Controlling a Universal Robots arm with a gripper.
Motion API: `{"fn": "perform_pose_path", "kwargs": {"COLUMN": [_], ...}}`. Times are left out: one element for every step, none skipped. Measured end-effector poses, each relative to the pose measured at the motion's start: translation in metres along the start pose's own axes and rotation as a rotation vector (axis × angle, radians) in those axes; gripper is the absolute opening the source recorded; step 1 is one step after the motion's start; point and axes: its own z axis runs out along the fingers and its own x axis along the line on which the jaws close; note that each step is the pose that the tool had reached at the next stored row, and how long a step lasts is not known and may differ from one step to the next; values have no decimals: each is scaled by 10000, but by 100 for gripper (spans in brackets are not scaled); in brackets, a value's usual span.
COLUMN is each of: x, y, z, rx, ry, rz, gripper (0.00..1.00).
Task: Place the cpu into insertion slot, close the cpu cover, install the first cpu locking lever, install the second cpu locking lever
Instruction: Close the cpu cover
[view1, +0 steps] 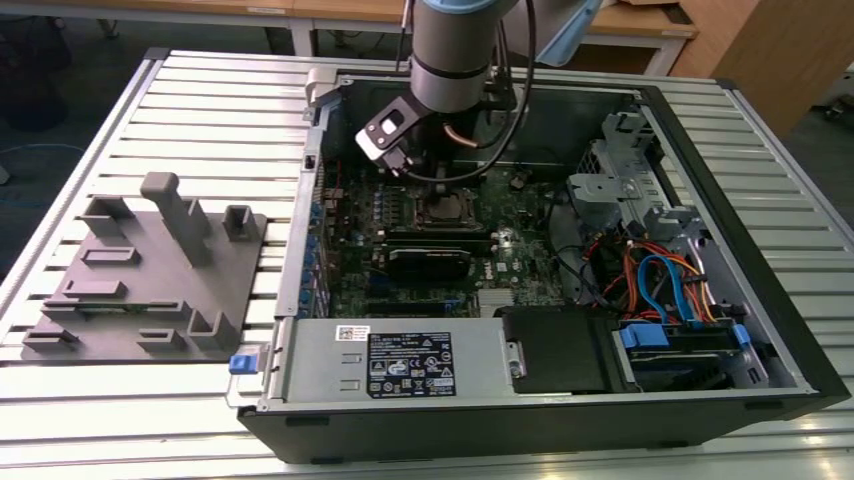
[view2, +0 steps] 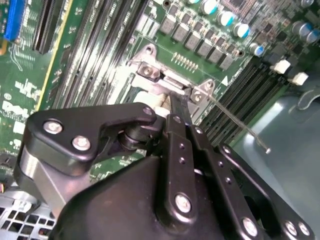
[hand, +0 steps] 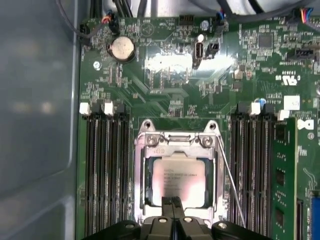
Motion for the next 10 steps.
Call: {"fn": "perform_pose_path", "kwargs": {"x": [-1, -2, -3, -4, -9, -18, -29, -39, -44, -44], "y": [26, 60, 92, 125, 152, 168, 177, 181, 180, 180], "z": [0, 0, 0, 0, 0, -1, -1, -2, -2, -2], "rx": [1, 4, 6, 9, 12, 16, 15, 16, 17, 16], "ry": [0, 0, 0, 0, 0, 0, 1, 0, 0, 0], "rz": [0, 0, 1, 1, 0, 1, 1, 0, 1, 2], "gripper": [11, 11, 11, 11, 11, 11, 11, 11, 11, 11]}}
